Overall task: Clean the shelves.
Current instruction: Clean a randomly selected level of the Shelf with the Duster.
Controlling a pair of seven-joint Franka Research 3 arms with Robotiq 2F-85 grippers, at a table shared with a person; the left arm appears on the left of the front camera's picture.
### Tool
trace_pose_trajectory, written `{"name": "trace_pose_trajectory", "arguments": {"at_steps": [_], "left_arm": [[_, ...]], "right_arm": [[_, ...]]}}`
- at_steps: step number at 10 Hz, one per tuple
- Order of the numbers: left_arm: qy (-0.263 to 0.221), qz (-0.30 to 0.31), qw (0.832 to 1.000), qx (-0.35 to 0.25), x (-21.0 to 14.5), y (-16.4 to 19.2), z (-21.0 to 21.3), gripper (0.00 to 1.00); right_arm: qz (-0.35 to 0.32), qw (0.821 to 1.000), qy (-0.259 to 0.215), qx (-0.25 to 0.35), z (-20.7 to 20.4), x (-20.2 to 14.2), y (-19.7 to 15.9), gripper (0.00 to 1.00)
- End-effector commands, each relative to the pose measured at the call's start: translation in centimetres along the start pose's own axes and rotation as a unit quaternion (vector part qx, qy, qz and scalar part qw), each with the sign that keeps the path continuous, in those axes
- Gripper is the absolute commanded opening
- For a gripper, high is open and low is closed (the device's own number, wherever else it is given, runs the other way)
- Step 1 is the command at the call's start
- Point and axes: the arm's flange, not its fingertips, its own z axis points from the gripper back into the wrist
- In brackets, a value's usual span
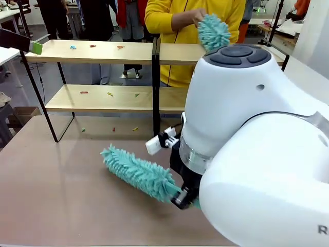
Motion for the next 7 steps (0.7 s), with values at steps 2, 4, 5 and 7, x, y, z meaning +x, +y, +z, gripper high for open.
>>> {"name": "trace_pose_trajectory", "arguments": {"at_steps": [2, 4, 5, 7], "left_arm": [[-0.002, 0.0, 1.0, 0.003, -0.1, 0.0, 0.0, 1.0], [-0.002, 0.0, 1.0, 0.003, -0.1, 0.0, 0.0, 1.0], [-0.002, 0.0, 1.0, 0.003, -0.1, 0.0, 0.0, 1.0], [-0.002, 0.0, 1.0, 0.003, -0.1, 0.0, 0.0, 1.0]], "right_arm": [[-0.065, 0.996, -0.063, 0.007, -3.0, 4.9, 0.4, 0.13], [-0.081, 0.996, -0.035, -0.032, -3.5, 7.8, 0.8, 0.13], [-0.095, 0.993, -0.042, -0.054, -3.7, 8.8, 0.8, 0.0], [-0.139, 0.987, -0.05, -0.058, -4.0, 11.0, 0.1, 0.0]]}}
